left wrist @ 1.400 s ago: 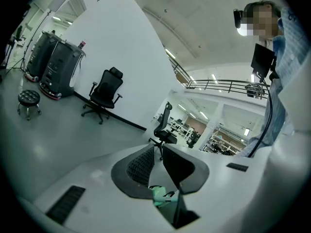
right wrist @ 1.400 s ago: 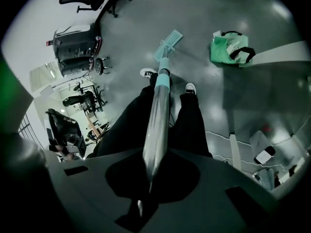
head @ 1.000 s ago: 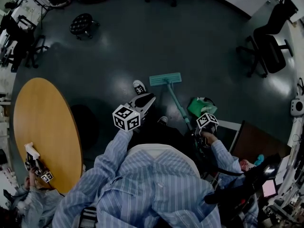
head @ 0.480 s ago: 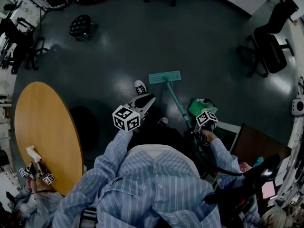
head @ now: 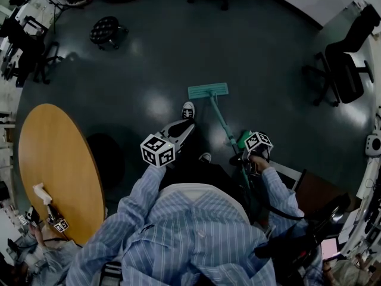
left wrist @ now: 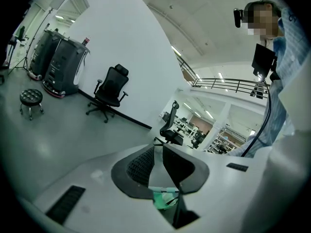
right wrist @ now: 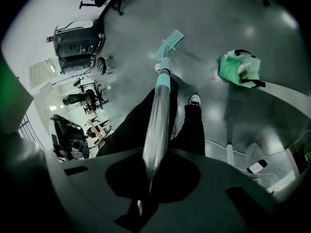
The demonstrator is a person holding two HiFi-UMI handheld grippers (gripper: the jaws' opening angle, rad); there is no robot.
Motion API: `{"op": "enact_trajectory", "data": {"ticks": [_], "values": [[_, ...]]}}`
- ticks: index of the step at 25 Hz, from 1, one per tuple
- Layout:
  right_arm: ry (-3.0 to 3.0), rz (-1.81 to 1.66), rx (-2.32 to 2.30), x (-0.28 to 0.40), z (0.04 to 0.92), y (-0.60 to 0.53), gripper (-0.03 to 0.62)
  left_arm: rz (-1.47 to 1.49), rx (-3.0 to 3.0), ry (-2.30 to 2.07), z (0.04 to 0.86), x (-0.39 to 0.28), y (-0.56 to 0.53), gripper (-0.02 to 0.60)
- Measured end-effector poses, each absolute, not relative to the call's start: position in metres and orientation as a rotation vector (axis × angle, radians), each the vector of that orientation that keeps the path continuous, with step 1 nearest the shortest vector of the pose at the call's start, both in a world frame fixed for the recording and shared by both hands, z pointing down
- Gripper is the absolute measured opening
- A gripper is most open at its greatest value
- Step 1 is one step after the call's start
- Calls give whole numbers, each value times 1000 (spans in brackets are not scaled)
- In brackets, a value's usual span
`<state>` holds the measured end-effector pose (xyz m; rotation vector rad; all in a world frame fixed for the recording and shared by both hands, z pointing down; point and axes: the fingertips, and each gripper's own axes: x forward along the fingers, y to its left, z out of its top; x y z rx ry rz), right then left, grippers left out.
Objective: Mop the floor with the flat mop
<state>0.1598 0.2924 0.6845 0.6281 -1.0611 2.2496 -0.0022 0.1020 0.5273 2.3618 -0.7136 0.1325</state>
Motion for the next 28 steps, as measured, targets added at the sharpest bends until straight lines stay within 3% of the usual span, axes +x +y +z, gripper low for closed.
{"op": "enact_trajectory", "data": {"ticks": [16,28], "values": [[-1063,2203,609,143,695,92,32,127,2300,-776,544,-32,-68,58],[-1089,2150,635,116,720,-128,31,155,2250,-801,574,-61,-191,58]]}}
